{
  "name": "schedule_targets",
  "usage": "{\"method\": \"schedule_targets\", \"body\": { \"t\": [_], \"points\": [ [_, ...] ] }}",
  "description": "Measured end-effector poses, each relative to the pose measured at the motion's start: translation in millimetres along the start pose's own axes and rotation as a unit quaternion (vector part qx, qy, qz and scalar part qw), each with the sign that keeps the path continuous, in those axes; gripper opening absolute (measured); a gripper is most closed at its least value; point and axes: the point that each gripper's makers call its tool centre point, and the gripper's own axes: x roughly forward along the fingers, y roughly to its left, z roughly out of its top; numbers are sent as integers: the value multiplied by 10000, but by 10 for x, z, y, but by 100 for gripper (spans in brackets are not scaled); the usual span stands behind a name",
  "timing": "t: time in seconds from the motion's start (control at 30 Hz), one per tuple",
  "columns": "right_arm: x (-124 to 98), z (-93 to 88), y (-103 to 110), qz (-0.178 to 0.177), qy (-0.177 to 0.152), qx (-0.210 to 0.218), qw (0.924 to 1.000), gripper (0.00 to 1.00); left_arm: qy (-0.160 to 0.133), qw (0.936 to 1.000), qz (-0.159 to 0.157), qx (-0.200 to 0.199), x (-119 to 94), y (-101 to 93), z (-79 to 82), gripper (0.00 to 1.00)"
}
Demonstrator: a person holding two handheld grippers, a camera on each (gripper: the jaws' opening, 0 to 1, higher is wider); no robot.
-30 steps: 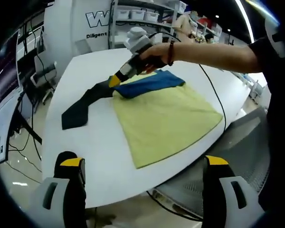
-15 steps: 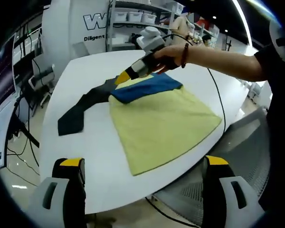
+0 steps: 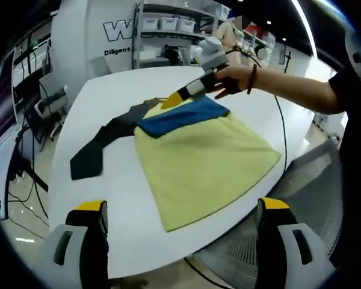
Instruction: Fold the garment on the visible template until the final outline fits inside the template.
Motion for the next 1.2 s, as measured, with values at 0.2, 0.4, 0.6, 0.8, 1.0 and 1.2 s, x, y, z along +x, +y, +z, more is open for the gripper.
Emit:
{"method": "schedule_targets", "body": {
  "t": [0.2, 0.4, 0.6, 0.8, 1.0, 1.2],
  "points": [
    [-63, -79, 36, 30, -145, -245, 9996, 76, 2, 10000, -2, -6, 3, -2, 1, 99],
    [-30, -150, 176, 172, -290, -687, 9971, 68, 10, 10000, 6, -6, -4, 4, -9, 99],
    [54, -166, 365, 319, -464, -1159, 9917, 56, 17, 10000, 25, -32, -17, 16, -29, 99],
    [177, -212, 481, 413, -443, -1447, 9876, 46, 35, 9999, 66, -77, -36, 40, -67, 99],
    [288, -245, 483, 386, -379, -1626, 9852, 32, 34, 9999, 64, -93, -28, 51, -72, 99],
    [383, -253, 486, 335, -332, -1799, 9826, 25, 35, 9999, 63, -123, -29, 73, -88, 99]
  ]
}}
